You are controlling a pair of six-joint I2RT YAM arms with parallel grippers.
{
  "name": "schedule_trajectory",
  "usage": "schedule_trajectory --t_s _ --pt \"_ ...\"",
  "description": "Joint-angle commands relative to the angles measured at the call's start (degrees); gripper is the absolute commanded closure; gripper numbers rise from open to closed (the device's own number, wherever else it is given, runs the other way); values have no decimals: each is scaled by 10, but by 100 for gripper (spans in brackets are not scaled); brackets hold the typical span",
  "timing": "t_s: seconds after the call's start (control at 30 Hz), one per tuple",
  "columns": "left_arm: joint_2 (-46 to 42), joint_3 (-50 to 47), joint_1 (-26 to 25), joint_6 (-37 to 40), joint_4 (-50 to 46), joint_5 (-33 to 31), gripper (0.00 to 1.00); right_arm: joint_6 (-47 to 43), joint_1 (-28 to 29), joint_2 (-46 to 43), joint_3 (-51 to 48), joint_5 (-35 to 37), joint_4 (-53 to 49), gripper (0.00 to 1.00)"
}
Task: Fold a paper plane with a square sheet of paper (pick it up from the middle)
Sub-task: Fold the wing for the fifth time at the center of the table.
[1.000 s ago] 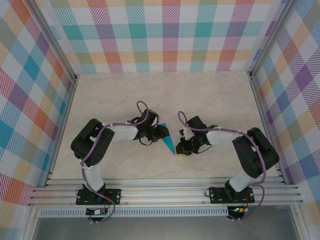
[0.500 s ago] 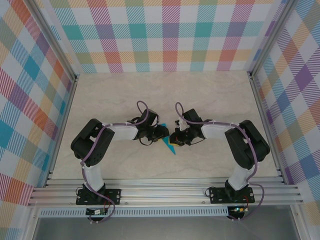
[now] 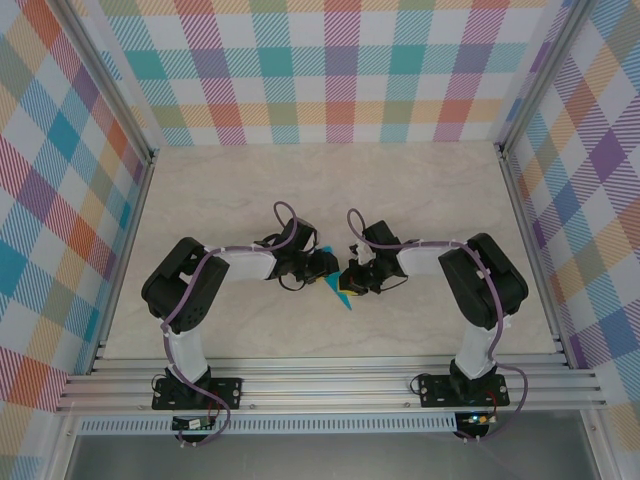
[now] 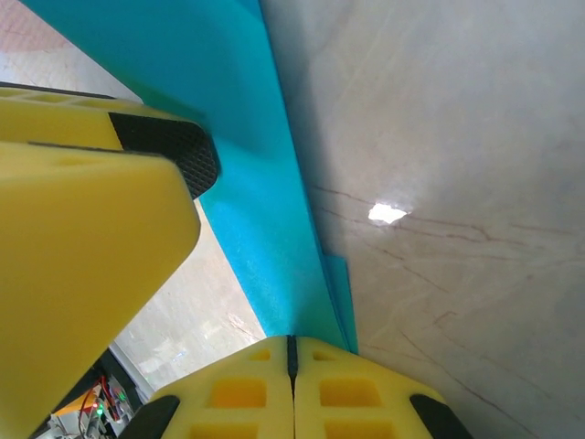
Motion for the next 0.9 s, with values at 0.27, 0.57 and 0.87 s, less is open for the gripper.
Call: schedule_trajectory --t_s 0.27,0.57,0.87 --pt "-23 41 -1 25 -47 7 54 -29 4 30 -14 54 -74 98" --pt "-14 55 0 17 -21 3 52 -28 3 38 -12 52 -72 99" --pt "15 48 8 4 -15 -29 53 -27 3 47 -13 52 -72 99"
